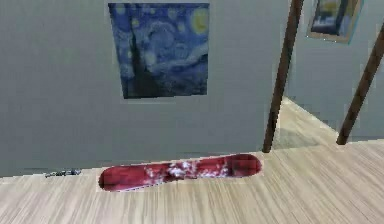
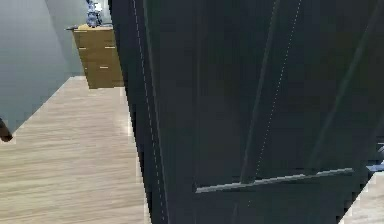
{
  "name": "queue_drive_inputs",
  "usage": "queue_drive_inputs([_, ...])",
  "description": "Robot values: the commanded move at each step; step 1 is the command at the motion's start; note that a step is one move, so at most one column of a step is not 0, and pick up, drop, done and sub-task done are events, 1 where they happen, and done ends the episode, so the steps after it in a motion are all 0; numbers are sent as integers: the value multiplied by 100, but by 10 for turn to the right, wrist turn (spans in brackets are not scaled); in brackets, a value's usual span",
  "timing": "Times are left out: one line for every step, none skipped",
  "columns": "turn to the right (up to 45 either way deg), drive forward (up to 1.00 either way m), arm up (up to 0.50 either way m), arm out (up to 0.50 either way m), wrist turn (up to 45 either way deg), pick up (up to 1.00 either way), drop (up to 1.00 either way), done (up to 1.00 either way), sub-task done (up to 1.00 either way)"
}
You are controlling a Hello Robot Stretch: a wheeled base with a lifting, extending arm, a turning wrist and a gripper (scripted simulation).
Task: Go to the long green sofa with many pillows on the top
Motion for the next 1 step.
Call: queue_drive_inputs([360,0,0,0,0,0,0,0,0])
